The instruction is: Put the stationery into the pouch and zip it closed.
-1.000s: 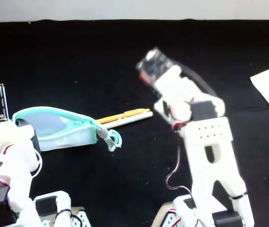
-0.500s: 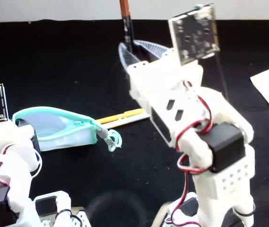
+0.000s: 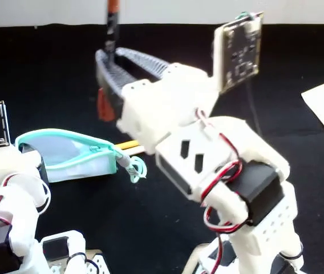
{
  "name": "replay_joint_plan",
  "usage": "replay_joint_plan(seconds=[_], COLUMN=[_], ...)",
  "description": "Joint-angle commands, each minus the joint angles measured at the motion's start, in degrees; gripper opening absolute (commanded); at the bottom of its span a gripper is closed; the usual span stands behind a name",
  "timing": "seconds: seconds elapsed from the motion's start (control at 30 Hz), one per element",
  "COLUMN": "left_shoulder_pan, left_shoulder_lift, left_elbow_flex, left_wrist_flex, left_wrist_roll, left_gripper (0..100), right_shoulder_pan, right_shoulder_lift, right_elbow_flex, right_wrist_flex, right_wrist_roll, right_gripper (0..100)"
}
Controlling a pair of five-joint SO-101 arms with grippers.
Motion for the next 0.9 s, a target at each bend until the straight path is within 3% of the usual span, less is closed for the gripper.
replay_joint_plan(seconds=[0.0,0.23,0.77,0.87], left_shoulder_pan=[1.1,1.1,1.1,1.1], left_shoulder_lift=[0.7,0.7,0.7,0.7], left_elbow_flex=[1.8,1.6,1.6,1.6], left_wrist_flex=[0.7,0.7,0.8,0.8], left_wrist_roll=[-0.3,-0.3,-0.2,-0.2], left_gripper=[1,1,1,1], right_shoulder_pan=[-3.1,-5.1,-12.9,-12.8], right_shoulder_lift=[-0.2,-0.2,0.0,1.8], right_elbow_flex=[4.6,20.5,30.8,35.2], right_wrist_flex=[-4.5,-15.5,-27.2,-32.8], right_wrist_roll=[-0.3,-0.3,-0.1,3.4], right_gripper=[0.8,0.8,0.8,0.8])
